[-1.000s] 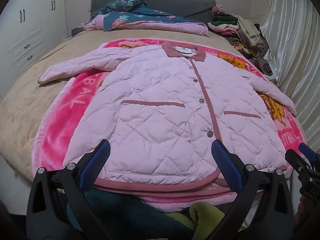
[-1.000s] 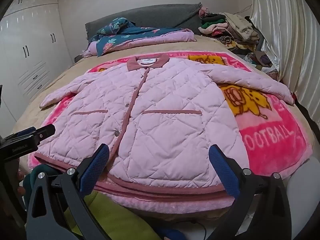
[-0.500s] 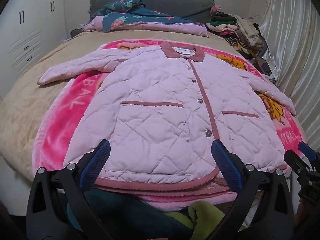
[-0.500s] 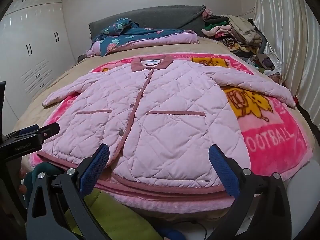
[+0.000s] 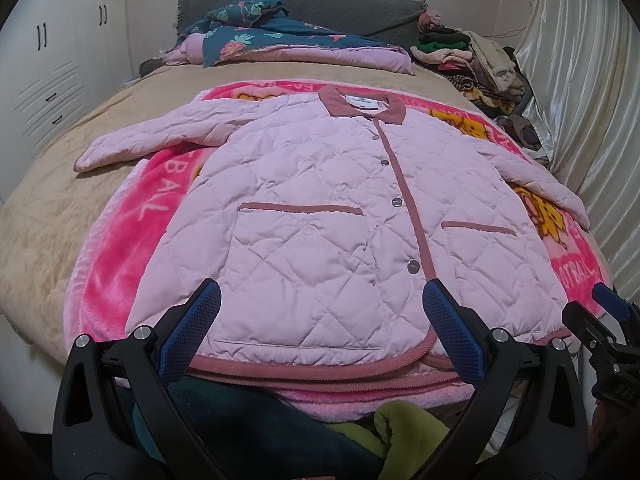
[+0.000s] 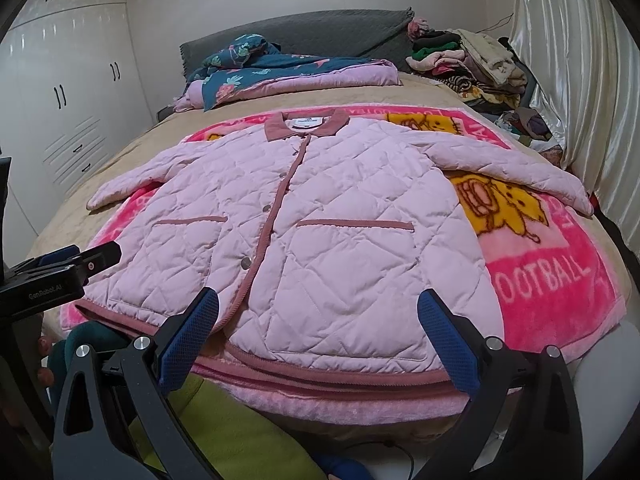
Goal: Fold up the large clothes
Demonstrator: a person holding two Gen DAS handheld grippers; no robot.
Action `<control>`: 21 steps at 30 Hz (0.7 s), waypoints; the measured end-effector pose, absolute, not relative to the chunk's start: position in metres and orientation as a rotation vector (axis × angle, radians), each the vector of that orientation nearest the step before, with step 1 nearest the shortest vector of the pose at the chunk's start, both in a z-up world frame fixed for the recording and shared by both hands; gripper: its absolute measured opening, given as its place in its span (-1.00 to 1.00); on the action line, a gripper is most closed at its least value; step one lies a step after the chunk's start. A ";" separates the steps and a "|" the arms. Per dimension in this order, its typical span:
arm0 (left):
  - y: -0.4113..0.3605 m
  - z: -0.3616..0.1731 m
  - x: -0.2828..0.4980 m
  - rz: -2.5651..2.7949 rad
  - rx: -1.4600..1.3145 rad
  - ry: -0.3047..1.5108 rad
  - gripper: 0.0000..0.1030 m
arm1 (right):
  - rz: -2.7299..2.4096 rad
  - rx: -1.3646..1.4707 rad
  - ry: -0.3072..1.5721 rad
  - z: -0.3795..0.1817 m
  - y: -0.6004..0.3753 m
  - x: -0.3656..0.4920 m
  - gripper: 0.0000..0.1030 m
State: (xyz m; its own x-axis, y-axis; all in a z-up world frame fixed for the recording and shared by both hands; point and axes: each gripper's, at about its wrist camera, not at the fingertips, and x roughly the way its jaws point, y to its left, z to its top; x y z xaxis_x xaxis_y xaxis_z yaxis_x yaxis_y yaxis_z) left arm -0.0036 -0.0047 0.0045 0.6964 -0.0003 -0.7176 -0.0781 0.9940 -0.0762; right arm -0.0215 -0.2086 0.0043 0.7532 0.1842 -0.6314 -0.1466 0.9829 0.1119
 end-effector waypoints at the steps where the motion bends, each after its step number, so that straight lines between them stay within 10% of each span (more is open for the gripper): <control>1: -0.004 0.004 -0.003 0.043 -0.104 0.800 0.84 | 0.180 0.056 0.693 0.005 -0.208 -0.022 0.92; 21: -0.007 0.008 -0.004 0.042 -0.104 0.799 0.84 | 0.182 0.056 0.696 0.004 -0.209 -0.021 0.92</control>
